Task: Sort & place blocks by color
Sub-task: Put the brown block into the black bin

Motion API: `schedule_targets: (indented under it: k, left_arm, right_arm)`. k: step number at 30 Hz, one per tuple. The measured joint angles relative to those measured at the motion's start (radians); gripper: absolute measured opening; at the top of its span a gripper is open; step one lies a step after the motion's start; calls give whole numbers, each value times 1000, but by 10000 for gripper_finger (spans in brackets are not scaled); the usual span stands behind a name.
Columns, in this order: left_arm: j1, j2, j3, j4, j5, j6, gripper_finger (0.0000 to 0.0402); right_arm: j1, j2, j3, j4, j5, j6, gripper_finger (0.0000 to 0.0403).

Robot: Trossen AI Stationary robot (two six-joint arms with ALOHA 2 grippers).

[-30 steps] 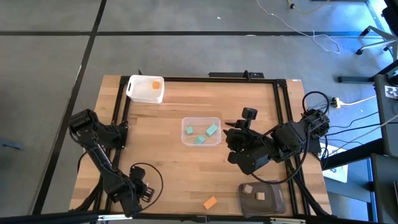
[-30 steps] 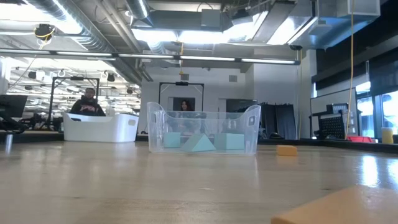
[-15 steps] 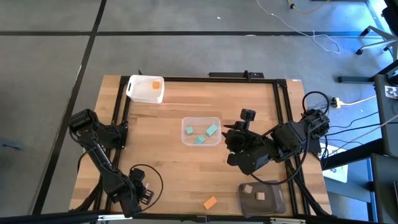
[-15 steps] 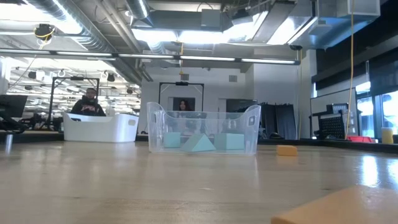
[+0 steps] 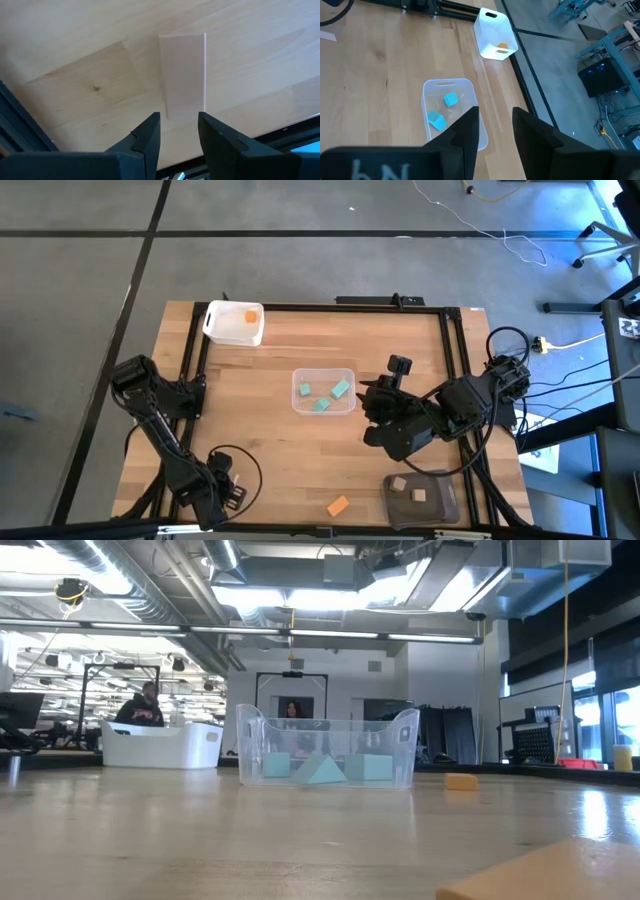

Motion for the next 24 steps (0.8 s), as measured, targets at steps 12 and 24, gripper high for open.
schedule_targets:
  k: [12, 24]
  left_arm:
    - [0, 1, 0, 20, -50, -33, 122]
    - [0, 1, 1, 70, -91, -79, 122]
  right_arm:
    - [0, 0, 0, 0, 0, -2, 120]
    - [0, 0, 0, 0, 0, -1, 120]
